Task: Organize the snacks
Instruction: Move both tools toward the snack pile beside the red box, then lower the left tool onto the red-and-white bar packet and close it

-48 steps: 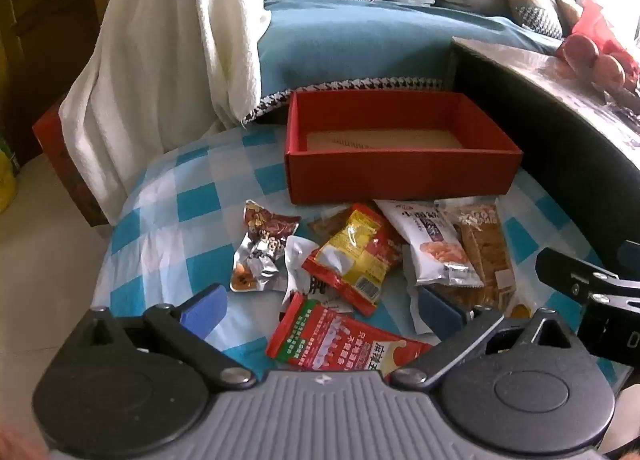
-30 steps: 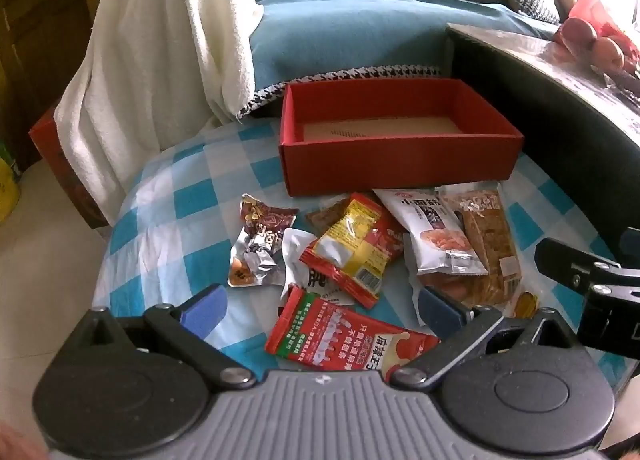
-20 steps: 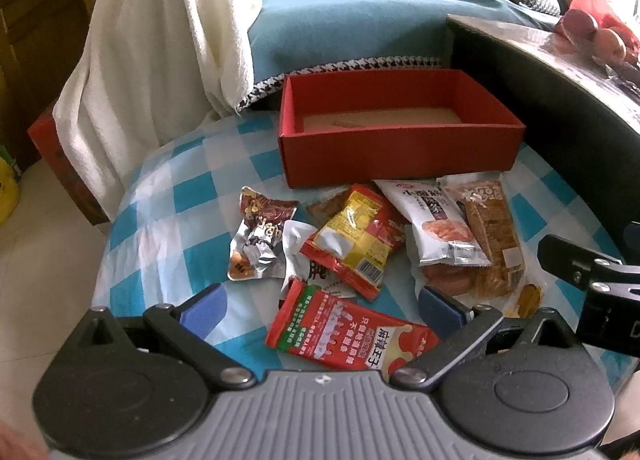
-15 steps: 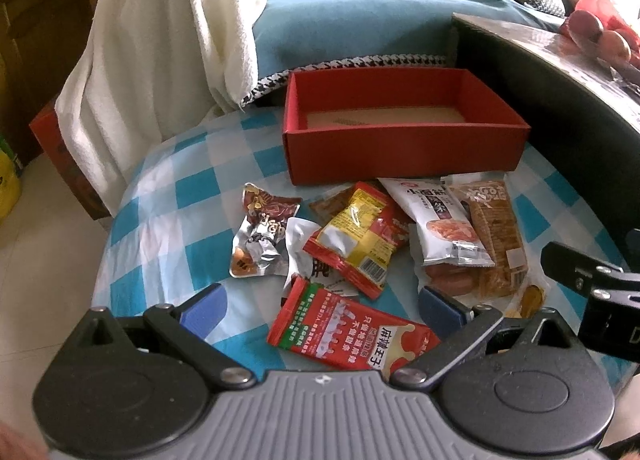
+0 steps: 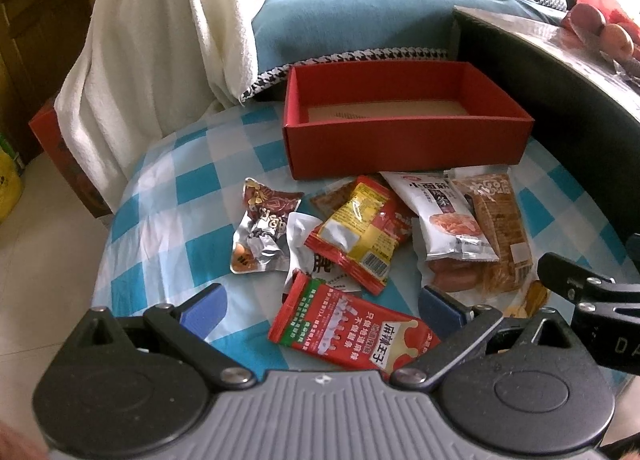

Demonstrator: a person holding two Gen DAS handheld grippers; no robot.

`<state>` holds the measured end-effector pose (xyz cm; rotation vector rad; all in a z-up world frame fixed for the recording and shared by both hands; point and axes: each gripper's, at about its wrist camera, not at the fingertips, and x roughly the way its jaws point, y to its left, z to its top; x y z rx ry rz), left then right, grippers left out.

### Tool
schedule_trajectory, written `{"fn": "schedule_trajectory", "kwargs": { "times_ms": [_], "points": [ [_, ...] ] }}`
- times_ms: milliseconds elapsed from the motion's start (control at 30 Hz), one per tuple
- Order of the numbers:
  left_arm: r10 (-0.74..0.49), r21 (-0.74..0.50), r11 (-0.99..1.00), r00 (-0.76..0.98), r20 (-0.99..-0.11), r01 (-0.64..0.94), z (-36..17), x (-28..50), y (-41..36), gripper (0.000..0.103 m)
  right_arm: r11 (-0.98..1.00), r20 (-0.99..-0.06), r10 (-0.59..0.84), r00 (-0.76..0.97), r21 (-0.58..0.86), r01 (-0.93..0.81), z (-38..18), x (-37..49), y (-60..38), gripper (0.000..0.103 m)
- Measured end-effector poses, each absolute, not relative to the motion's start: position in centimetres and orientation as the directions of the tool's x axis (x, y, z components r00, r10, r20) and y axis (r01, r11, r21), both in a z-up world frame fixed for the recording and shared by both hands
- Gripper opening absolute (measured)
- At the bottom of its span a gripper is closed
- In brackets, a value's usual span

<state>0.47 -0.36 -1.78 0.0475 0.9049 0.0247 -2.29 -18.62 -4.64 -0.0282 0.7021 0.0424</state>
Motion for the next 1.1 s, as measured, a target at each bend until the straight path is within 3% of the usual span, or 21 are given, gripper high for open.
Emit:
{"fn": "schedule_trajectory", "kwargs": {
  "times_ms": [1100],
  "points": [
    [0.035, 0.044, 0.999, 0.562, -0.826, 0.003, -3.2, 1.1, -0.8, 0.097, 0.997, -0.696, 0.034, 0.717, -0.027, -0.073, -5.7, -1.6, -18.5, 0.103]
  ]
}}
